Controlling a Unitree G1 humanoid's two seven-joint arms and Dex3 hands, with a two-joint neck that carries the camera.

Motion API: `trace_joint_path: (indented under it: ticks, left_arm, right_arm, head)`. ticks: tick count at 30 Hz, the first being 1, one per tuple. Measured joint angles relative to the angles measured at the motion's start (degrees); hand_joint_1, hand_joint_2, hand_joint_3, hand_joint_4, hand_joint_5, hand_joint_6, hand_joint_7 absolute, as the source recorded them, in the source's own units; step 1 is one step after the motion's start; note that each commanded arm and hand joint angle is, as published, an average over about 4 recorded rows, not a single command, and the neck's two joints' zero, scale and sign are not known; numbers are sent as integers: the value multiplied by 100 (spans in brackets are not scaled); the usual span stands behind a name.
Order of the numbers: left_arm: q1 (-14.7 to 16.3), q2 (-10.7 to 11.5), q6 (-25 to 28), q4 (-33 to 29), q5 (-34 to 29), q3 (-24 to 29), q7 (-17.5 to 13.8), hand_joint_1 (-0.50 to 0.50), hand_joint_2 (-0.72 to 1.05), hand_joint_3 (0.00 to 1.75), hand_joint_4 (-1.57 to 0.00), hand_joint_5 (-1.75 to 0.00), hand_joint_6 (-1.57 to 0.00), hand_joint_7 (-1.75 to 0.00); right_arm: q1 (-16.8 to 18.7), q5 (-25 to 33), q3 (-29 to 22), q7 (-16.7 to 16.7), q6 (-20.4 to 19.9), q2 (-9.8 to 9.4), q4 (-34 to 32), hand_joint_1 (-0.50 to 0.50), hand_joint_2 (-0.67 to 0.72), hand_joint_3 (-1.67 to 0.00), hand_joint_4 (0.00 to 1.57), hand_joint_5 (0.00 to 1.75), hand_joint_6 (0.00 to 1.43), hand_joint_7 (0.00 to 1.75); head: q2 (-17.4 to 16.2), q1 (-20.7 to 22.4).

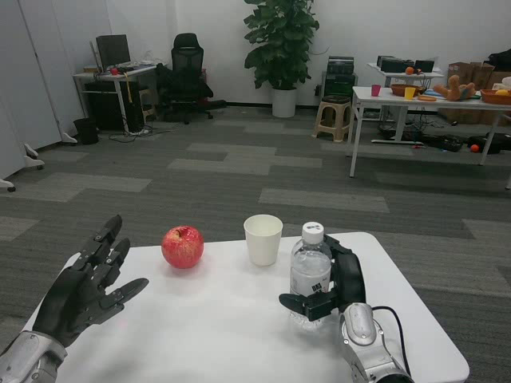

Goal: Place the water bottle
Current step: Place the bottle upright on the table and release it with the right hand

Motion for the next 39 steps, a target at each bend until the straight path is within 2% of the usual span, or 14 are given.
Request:
trace_joint_path:
  ticks: [8, 12, 15, 18, 20, 22, 24, 26, 28, 31, 34, 35, 37, 39]
  left_arm:
    - [0, 0, -2, 1, 0, 1, 0, -50, 105, 2, 0, -10, 0, 0]
    - [0, 0, -2, 1, 0, 1, 0, -50, 105, 7, 0, -10, 0, -2]
    - [0, 0, -2, 6, 0, 0, 0, -50, 105, 0, 0, -10, 0, -2]
    - [0, 0, -3, 10, 0, 0, 0, -50, 105, 4, 0, -10, 0, -3]
    - [0, 1, -3, 10, 0, 0, 0, -50, 105, 4, 0, -10, 0, -2]
    - [0, 1, -3, 10, 0, 0, 0, -50, 105, 2, 0, -10, 0, -2]
    - [0, 1, -4, 10, 0, 1, 0, -50, 105, 7, 0, -10, 0, 0]
    - [0, 1, -6, 10, 0, 1, 0, -50, 105, 9, 0, -10, 0, 0]
    - [0, 1, -6, 10, 0, 2, 0, -50, 105, 7, 0, -10, 0, 0]
    - [0, 1, -7, 10, -1, 2, 0, -50, 105, 4, 0, -10, 0, 0]
    - [0, 1, -8, 10, -1, 2, 0, -50, 105, 0, 0, -10, 0, 0]
    - [0, 2, -8, 10, 0, 3, 0, -50, 105, 2, 0, -10, 0, 0]
    - [0, 2, -13, 10, 0, 3, 0, -50, 105, 2, 0, -10, 0, 0]
    - [0, 2, -19, 10, 0, 4, 0, -50, 105, 0, 0, -10, 0, 0]
  right_arm:
    - [134, 108, -57, 312, -184, -77, 46, 42, 9, -87, 93, 116, 115, 154]
    - [246, 213, -53, 476, -323, -88, 67, 42, 9, -87, 64, 82, 92, 154]
    - [331, 316, -14, 547, -380, -88, 120, 42, 9, -87, 51, 68, 81, 154]
    - [398, 402, 30, 587, -439, -87, 153, 42, 9, -83, 36, 39, 66, 147]
    - [440, 444, 52, 604, -461, -87, 173, 42, 12, -71, 21, 15, 40, 117]
    - [499, 468, 74, 611, -474, -86, 194, 42, 15, -63, 9, 0, 17, 86]
    - [538, 495, 85, 617, -494, -85, 201, 42, 15, -56, 3, 0, 9, 63]
    - [548, 554, 90, 626, -518, -85, 201, 41, 17, -38, 0, 0, 1, 33]
    - [557, 615, 103, 634, -549, -85, 201, 36, 14, -26, 0, 0, 0, 12]
    - [578, 729, 139, 642, -610, -85, 199, 22, 9, -24, 0, 0, 0, 7]
    - [613, 824, 179, 652, -687, -85, 187, -9, 14, -18, 0, 0, 0, 2]
    - [631, 849, 192, 653, -705, -84, 170, -23, 19, -16, 0, 0, 0, 0]
    - [679, 894, 209, 656, -725, -82, 96, -39, 30, -16, 0, 0, 0, 0]
    - [731, 928, 214, 656, -726, -81, -24, -45, 41, -14, 0, 0, 0, 0]
  head:
    - [-43, -28]
    - [-44, -37]
    - [-26, -16]
    - [-21, 12]
    - [-14, 20]
    - [-4, 24]
    - [0, 30]
    - [1, 32]
    - [0, 40]
    - [-4, 47]
    - [-4, 47]
    - [-4, 47]
    - [-4, 47]
    - [-9, 59]
